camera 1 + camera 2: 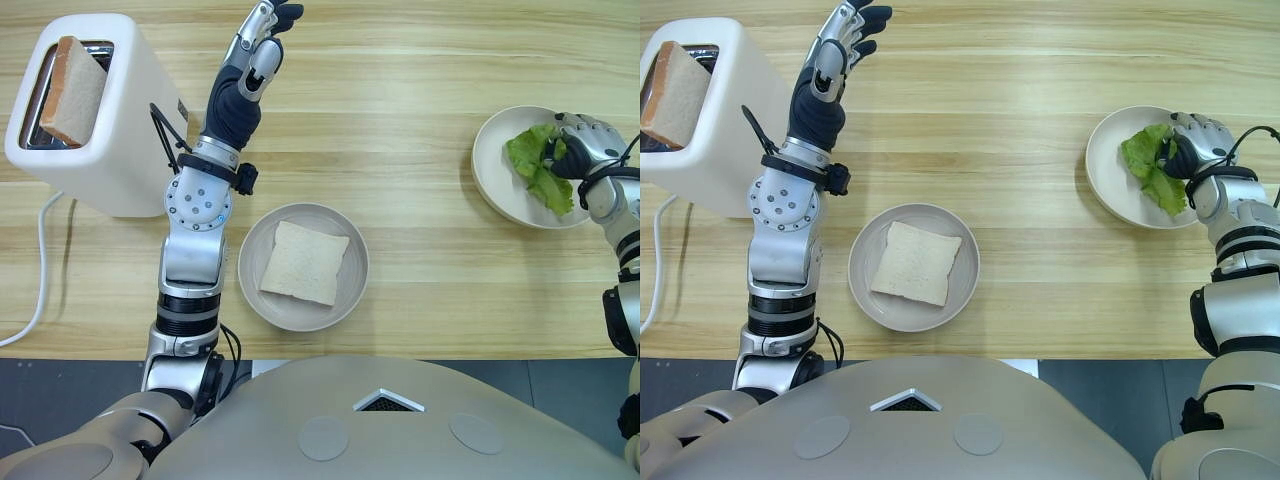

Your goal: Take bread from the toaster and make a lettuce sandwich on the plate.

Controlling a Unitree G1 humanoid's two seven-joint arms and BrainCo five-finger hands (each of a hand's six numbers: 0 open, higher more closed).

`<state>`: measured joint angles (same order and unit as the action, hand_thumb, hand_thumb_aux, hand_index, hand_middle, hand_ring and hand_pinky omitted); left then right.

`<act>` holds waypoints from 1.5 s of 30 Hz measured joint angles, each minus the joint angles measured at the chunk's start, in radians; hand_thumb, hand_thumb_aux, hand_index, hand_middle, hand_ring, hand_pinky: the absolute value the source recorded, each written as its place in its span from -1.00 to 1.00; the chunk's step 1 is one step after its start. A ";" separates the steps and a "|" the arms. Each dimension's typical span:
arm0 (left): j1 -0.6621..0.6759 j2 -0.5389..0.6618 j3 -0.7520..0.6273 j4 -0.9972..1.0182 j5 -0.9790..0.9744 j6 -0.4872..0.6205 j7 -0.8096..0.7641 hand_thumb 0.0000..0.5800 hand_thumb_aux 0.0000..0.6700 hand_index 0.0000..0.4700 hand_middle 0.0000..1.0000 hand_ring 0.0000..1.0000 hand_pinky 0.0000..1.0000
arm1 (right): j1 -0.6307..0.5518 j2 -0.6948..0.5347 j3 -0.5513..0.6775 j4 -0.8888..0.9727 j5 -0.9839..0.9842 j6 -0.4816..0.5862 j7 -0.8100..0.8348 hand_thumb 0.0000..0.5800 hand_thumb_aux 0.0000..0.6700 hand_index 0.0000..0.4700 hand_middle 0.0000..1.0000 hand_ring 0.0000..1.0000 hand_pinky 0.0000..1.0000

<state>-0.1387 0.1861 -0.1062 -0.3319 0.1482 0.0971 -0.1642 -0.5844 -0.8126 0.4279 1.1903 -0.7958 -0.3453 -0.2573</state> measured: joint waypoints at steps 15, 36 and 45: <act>0.000 0.005 0.002 0.004 0.017 -0.020 0.003 -1.00 -1.00 -1.00 -0.81 -0.81 -0.81 | -0.025 -0.037 -0.013 -0.021 0.029 0.001 -0.002 -1.00 -1.00 -1.00 -1.00 -1.00 -1.00; 0.008 0.007 0.001 -0.029 0.020 -0.022 0.003 -1.00 -1.00 -1.00 -0.82 -0.82 -0.82 | -0.074 -0.033 0.065 0.069 0.007 0.037 0.088 1.00 1.00 1.00 -1.00 -1.00 -1.00; 0.008 0.012 0.003 -0.030 0.021 -0.025 0.004 -1.00 -1.00 -1.00 -0.80 -0.80 -0.80 | -0.077 -0.029 0.066 0.065 0.008 0.024 0.081 1.00 1.00 1.00 -1.00 -1.00 -1.00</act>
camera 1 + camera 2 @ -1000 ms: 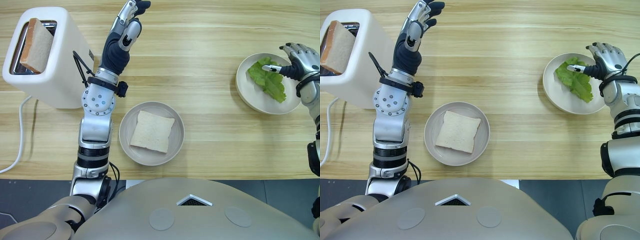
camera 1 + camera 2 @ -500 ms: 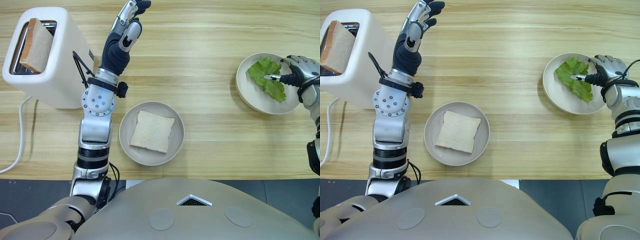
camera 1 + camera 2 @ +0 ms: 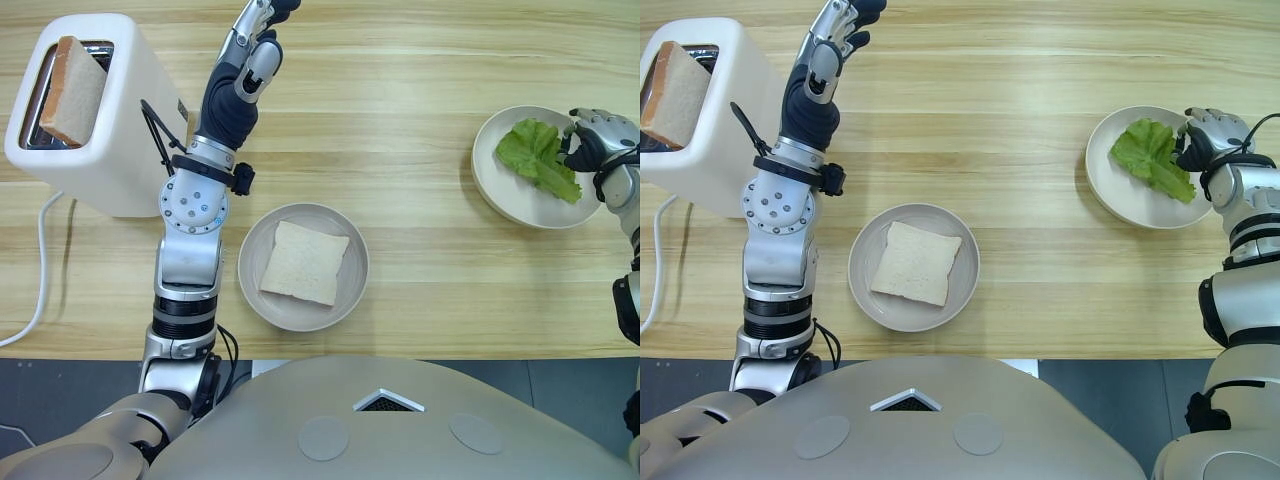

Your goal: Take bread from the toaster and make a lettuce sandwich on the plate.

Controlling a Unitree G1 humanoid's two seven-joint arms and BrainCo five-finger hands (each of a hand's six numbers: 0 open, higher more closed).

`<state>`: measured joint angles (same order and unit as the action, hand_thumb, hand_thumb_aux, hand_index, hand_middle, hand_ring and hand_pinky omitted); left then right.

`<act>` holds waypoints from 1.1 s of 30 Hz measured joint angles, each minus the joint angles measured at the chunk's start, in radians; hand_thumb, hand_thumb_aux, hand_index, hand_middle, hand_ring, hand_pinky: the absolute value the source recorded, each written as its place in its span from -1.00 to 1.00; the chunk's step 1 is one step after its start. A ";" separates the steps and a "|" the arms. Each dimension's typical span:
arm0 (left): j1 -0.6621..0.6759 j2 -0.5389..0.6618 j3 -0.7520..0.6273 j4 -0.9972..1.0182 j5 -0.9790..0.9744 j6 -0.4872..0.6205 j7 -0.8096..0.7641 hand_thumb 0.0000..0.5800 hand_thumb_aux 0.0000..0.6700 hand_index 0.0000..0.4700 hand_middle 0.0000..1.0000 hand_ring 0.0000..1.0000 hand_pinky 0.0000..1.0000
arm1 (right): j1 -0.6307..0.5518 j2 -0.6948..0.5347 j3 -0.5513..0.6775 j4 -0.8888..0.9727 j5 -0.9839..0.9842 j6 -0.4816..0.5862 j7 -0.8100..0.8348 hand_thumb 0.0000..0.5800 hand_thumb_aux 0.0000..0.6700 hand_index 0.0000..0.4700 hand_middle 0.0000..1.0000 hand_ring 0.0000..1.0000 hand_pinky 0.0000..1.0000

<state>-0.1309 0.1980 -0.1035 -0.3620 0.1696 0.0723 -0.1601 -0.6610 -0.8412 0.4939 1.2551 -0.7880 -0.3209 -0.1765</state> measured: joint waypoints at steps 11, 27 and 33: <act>0.000 0.006 0.003 0.020 0.002 -0.021 0.018 -1.00 -1.00 -1.00 -0.79 -0.79 -0.79 | 0.010 -0.013 -0.067 -0.126 0.080 -0.116 -0.047 1.00 1.00 1.00 1.00 1.00 1.00; -0.004 0.009 0.017 0.076 0.021 -0.061 0.034 -1.00 -1.00 -1.00 -0.80 -0.80 -0.80 | 0.111 -0.068 -0.203 -0.460 0.150 -0.180 0.005 1.00 1.00 1.00 1.00 1.00 1.00; -0.020 0.009 0.019 0.123 0.021 -0.090 0.039 -1.00 -1.00 -1.00 -0.79 -0.79 -0.79 | 0.192 -0.080 -0.296 -0.737 0.227 -0.195 0.066 1.00 1.00 1.00 1.00 1.00 1.00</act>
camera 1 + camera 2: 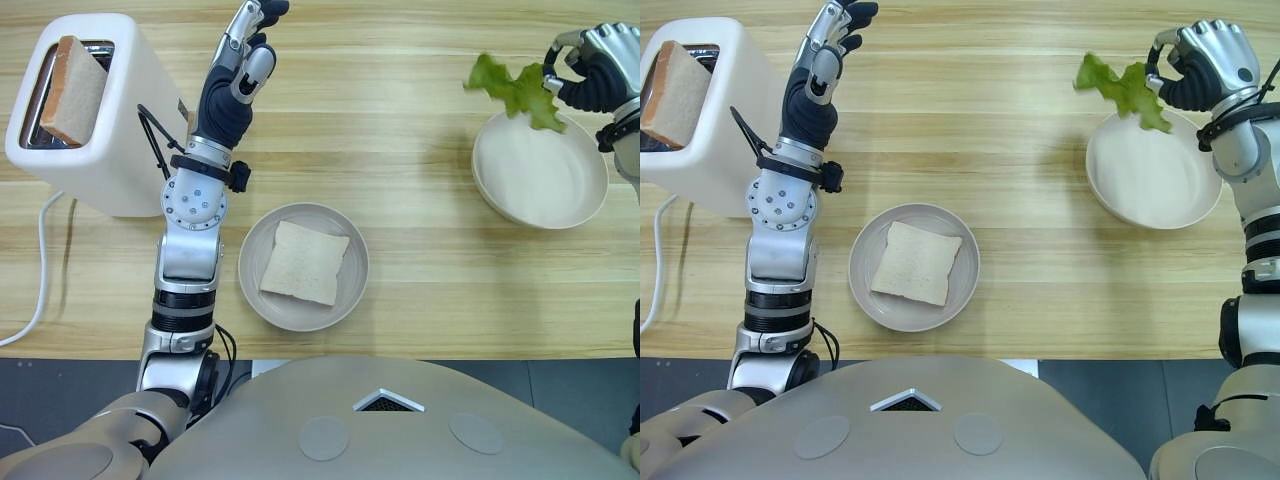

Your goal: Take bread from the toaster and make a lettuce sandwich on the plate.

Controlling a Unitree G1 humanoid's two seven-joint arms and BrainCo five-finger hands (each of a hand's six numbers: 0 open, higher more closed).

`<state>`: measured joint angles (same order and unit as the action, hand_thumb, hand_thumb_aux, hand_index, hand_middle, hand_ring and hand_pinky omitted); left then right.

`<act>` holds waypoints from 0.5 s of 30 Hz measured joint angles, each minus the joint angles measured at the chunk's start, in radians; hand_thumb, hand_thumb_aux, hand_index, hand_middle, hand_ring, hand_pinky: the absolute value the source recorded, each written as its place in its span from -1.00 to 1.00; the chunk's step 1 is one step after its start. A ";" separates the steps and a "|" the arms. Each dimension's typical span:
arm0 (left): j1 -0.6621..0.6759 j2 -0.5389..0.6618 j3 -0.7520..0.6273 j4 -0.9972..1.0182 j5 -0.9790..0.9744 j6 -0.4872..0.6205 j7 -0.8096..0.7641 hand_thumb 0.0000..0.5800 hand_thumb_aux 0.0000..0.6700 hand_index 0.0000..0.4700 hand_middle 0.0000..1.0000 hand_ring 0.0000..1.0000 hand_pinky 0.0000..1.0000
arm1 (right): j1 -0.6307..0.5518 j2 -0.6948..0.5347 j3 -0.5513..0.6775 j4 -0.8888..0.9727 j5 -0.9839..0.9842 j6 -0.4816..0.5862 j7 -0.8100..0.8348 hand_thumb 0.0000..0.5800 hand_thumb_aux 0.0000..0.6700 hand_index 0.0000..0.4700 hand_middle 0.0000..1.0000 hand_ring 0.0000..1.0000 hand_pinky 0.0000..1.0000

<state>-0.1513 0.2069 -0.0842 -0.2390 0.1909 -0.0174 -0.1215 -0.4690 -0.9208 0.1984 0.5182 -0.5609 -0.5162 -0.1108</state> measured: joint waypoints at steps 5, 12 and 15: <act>-0.030 0.000 0.014 0.054 -0.002 -0.031 0.009 -1.00 -1.00 -1.00 -0.78 -0.78 -0.78 | 0.078 0.010 -0.072 -0.312 0.095 0.029 0.121 1.00 1.00 1.00 1.00 1.00 1.00; -0.081 -0.001 0.048 0.146 -0.006 -0.067 0.032 -1.00 -1.00 -1.00 -0.79 -0.79 -0.79 | 0.206 0.074 -0.097 -0.675 0.203 0.075 0.297 1.00 1.00 1.00 1.00 1.00 1.00; -0.104 -0.001 0.068 0.176 -0.021 -0.078 0.040 -1.00 -1.00 -1.00 -0.78 -0.78 -0.78 | 0.238 0.106 -0.076 -0.763 0.231 0.081 0.358 1.00 1.00 1.00 1.00 1.00 1.00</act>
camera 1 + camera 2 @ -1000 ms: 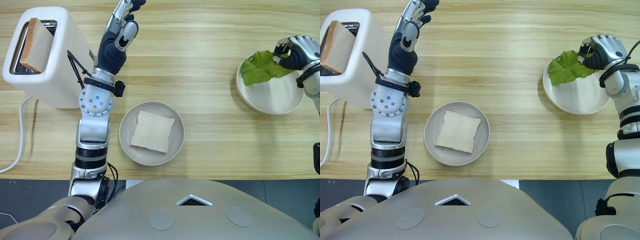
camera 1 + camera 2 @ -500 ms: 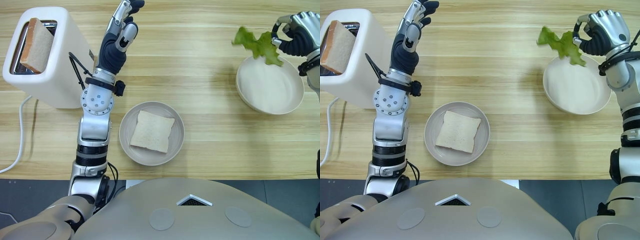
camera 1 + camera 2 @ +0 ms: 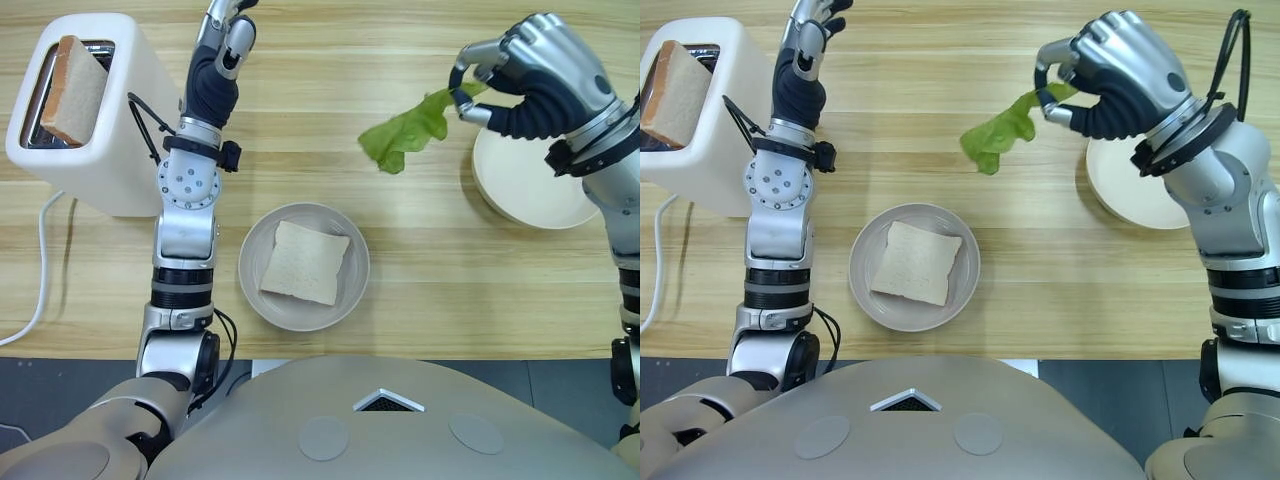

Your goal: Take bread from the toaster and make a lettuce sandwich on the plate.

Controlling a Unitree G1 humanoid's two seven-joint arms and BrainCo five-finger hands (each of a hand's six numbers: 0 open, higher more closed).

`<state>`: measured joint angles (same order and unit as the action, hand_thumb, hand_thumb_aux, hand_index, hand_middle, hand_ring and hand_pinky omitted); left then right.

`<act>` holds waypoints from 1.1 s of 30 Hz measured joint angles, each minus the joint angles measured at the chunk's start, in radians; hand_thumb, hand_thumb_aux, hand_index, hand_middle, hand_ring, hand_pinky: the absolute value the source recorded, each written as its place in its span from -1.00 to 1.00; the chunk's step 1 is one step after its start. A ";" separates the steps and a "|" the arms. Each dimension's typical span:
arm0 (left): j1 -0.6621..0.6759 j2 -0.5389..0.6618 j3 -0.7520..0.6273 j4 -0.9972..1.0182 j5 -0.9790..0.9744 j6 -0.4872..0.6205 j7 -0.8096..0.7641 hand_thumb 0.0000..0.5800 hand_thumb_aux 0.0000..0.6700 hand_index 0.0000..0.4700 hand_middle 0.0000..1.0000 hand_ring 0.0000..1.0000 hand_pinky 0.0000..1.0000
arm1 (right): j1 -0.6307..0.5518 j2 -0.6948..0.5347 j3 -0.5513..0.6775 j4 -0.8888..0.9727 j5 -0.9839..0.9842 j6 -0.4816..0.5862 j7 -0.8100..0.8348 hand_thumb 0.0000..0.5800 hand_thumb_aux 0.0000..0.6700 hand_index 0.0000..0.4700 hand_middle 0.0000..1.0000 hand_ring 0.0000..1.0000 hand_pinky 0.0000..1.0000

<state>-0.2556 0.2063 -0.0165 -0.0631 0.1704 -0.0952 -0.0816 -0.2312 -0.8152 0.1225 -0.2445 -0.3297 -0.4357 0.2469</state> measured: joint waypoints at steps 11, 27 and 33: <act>-0.043 -0.005 0.006 0.060 -0.007 -0.029 0.006 -1.00 -1.00 -1.00 -0.78 -0.78 -0.78 | 0.139 0.038 0.137 -0.177 0.044 0.004 0.264 1.00 1.00 1.00 1.00 1.00 1.00; -0.080 -0.012 -0.003 0.120 -0.012 -0.041 0.008 -1.00 -1.00 -1.00 -0.80 -0.80 -0.80 | 0.167 0.025 0.169 -0.300 0.134 0.066 0.477 1.00 1.00 1.00 1.00 1.00 1.00; -0.086 -0.027 -0.020 0.133 -0.006 -0.042 0.013 -1.00 -1.00 -1.00 -0.80 -0.80 -0.80 | 0.102 0.076 0.235 -0.188 0.113 0.046 0.515 1.00 1.00 1.00 1.00 1.00 1.00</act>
<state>-0.3416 0.1790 -0.0360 0.0700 0.1648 -0.1376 -0.0684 -0.1292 -0.7393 0.3579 -0.4328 -0.2166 -0.3893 0.7618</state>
